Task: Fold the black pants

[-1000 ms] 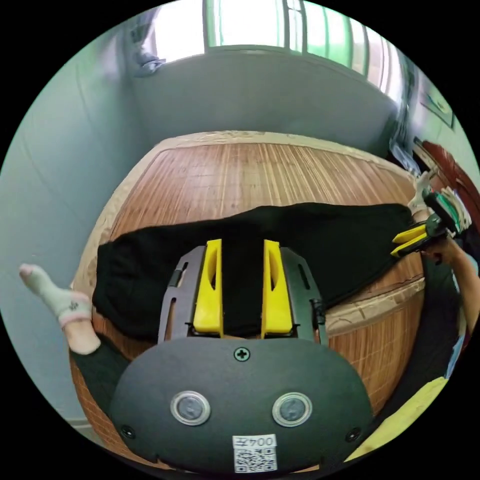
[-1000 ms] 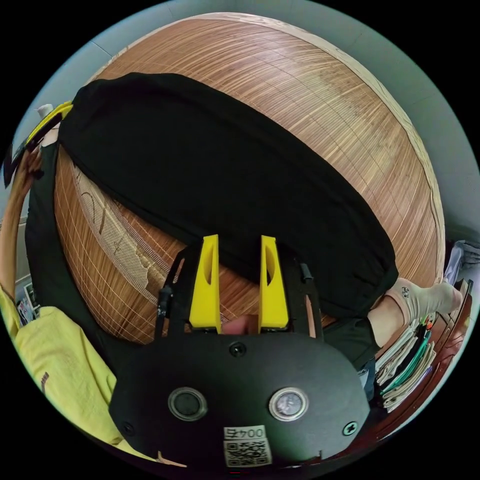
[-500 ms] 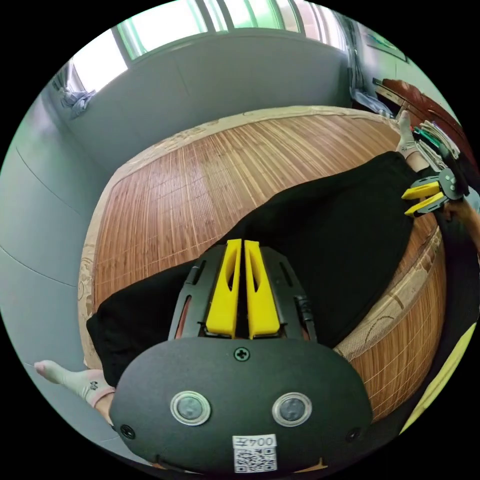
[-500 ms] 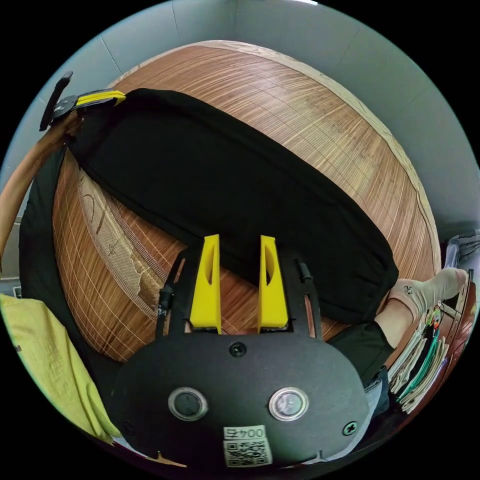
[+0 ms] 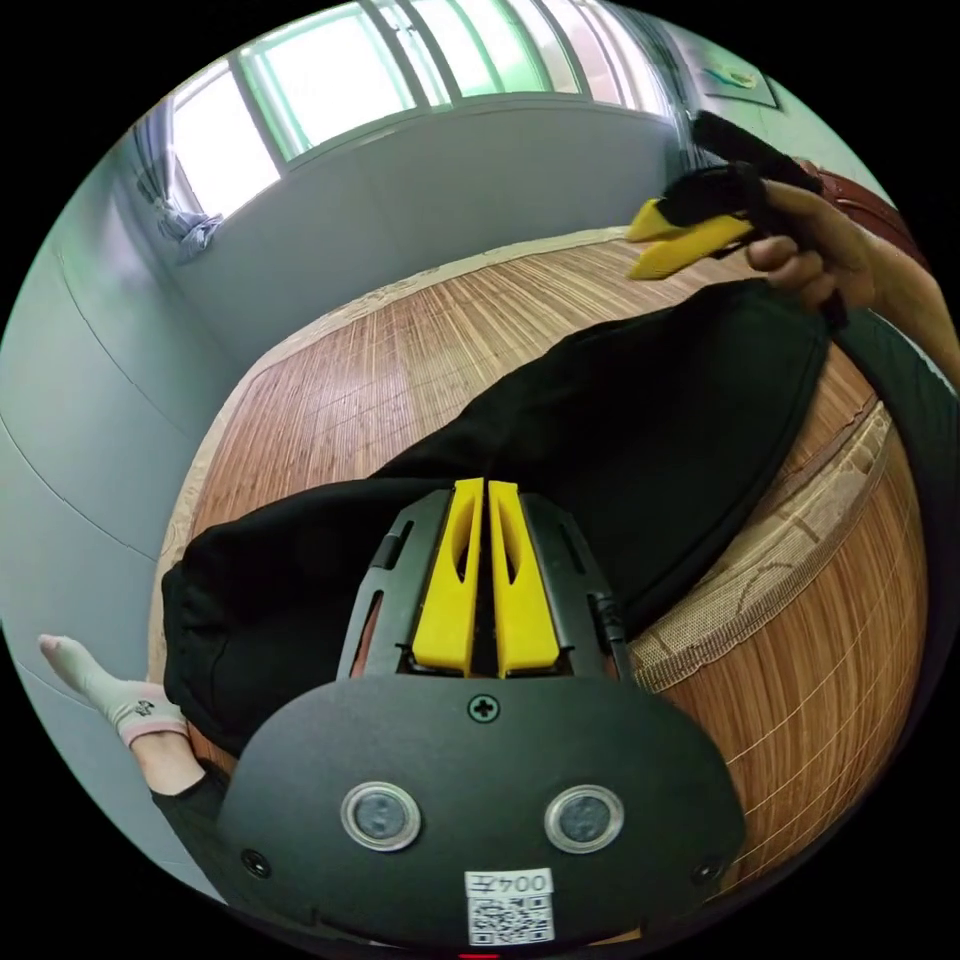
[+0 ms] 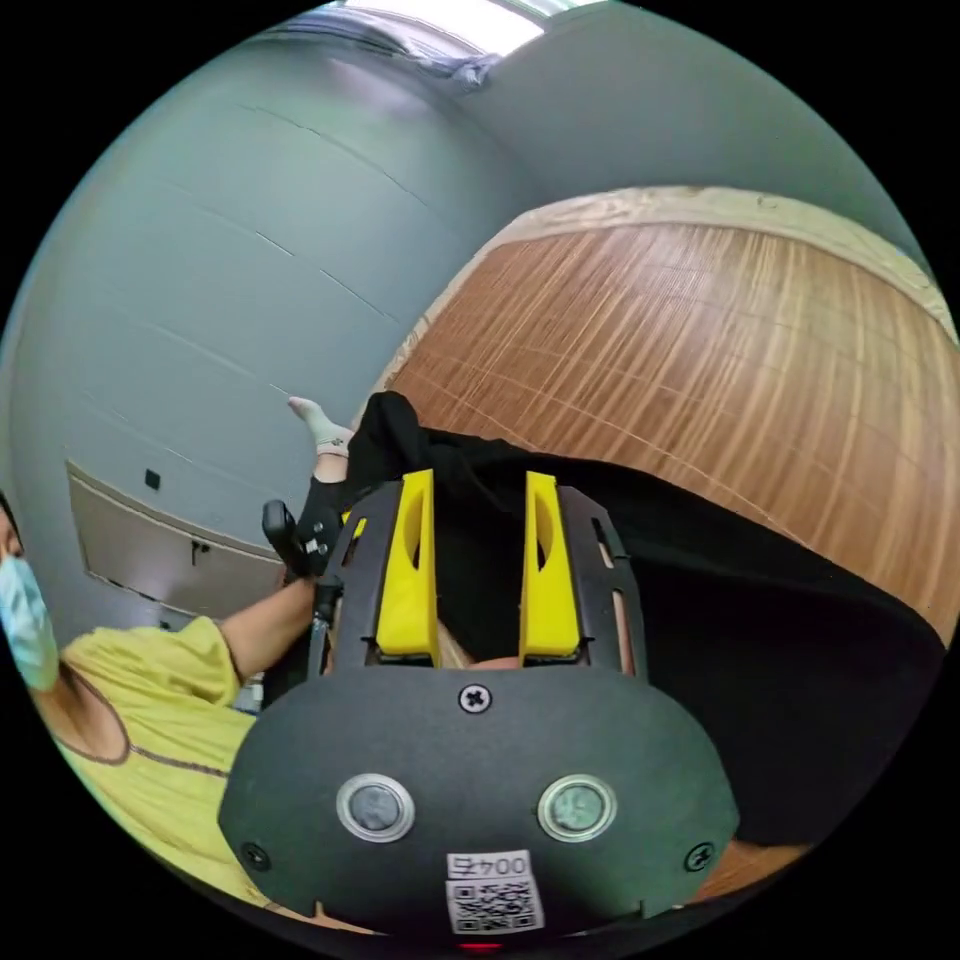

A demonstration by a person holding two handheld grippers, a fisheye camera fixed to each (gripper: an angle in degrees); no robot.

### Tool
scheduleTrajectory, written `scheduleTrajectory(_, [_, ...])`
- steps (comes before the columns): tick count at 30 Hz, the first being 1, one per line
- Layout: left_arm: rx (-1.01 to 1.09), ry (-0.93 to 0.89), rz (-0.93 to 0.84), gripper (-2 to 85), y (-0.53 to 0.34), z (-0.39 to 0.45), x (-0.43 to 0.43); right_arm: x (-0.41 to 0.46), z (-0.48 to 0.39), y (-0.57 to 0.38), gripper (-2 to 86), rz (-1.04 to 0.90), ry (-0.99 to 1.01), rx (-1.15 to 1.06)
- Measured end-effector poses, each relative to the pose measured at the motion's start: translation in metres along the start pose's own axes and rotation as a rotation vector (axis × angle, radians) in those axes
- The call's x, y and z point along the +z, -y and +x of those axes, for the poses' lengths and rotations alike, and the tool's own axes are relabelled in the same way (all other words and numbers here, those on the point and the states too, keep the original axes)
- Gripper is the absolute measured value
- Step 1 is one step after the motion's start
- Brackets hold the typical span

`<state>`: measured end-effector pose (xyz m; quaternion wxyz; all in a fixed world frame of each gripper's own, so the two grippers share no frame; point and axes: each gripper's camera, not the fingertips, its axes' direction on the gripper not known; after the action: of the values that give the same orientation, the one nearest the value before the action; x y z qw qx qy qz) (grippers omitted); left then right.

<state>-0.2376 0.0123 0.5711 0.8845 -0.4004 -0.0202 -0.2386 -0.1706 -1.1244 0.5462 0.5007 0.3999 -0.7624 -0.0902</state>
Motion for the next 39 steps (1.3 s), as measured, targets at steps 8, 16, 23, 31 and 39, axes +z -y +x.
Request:
scheduleTrajectory(8, [-0.006,0.019,0.058,0.6,-0.022,0.001,-0.005,0.074,0.076,0.030,15.4,-0.286,0.286,0.352])
scheduleTrajectory(16, [-0.429,0.048,0.251,1.3,-0.063,-0.051,-0.032,0.097,0.017,0.014,13.6,-0.345,0.285,0.083])
scheduleTrajectory(23, [-0.412,-0.117,0.194,1.8,-0.058,-0.065,-0.017,0.107,-0.035,-0.060,13.4,-0.190,-0.011,-0.153])
scheduleTrajectory(31, [-0.451,-0.126,-0.019,1.2,-0.073,-0.083,0.015,0.115,-0.056,-0.085,12.5,-0.173,-0.123,-0.271])
scheduleTrajectory(39, [-0.515,-0.214,0.198,6.1,-0.088,-0.118,0.012,0.131,-0.077,-0.090,12.7,-0.205,-0.283,-0.379])
